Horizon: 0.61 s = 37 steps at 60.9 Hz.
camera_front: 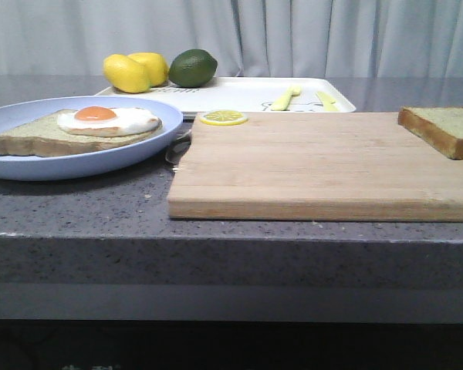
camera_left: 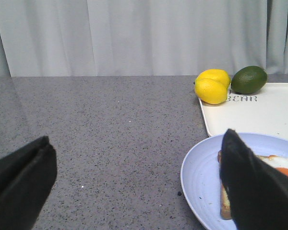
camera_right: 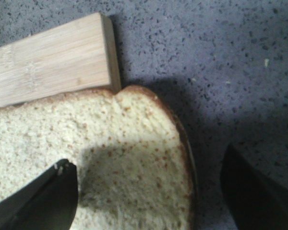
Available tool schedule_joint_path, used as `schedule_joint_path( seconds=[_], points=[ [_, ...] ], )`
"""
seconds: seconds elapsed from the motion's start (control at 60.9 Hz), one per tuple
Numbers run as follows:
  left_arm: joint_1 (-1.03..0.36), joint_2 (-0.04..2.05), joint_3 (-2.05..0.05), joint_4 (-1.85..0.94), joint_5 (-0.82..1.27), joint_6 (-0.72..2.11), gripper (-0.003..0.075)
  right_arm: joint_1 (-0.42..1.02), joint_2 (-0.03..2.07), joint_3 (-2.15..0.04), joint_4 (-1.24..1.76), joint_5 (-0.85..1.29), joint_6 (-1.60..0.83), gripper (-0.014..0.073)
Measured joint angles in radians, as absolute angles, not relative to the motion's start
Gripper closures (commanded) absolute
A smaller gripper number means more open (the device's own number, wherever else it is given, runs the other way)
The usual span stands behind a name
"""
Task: Place bread and move sandwich to tray
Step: 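Lower the right gripper and pinch the bread slice edge, lifting it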
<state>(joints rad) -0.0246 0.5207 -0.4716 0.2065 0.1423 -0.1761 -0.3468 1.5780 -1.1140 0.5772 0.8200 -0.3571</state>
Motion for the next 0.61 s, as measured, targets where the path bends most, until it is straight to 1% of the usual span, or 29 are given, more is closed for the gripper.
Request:
schedule_joint_path(
  seconds=[0.066,0.115,0.148,0.197,0.312,0.328,0.378,0.608],
  points=[
    [-0.025,0.521,-0.472,0.207,0.142,-0.176,0.0049,-0.347,1.596,-1.116,0.600,0.825,-0.368,0.0048],
    [-0.025,0.521,-0.472,0.207,0.142,-0.176,0.0049,-0.347,1.609,-1.116,0.625,0.834,-0.386,0.0150],
    [-0.025,0.521,-0.472,0.207,0.142,-0.176,0.0049,-0.347,1.612,-1.118,0.645,0.841,-0.397,0.0223],
    [-0.025,0.521,-0.472,0.207,0.142,-0.176,0.0049,-0.348,1.614,-1.118,0.665,0.849,-0.404,0.0385],
    [-0.025,0.521,-0.472,0.207,0.142,-0.176,0.0049,-0.349,1.604,-1.122,0.687,0.854,-0.412,0.0658],
    [-0.025,0.521,-0.472,0.207,0.142,-0.176,0.0049,-0.351,1.597,-1.122,0.693,0.856,-0.412,0.0670],
    [-0.025,0.521,-0.472,0.207,0.142,-0.176,0.0049,-0.351,1.578,-1.122,0.695,0.858,-0.412,0.0653],
    [-0.025,0.521,-0.472,0.207,0.142,-0.176,0.0049,-0.351,1.440,-1.122,0.750,0.858,-0.416,0.0653]
  ],
)
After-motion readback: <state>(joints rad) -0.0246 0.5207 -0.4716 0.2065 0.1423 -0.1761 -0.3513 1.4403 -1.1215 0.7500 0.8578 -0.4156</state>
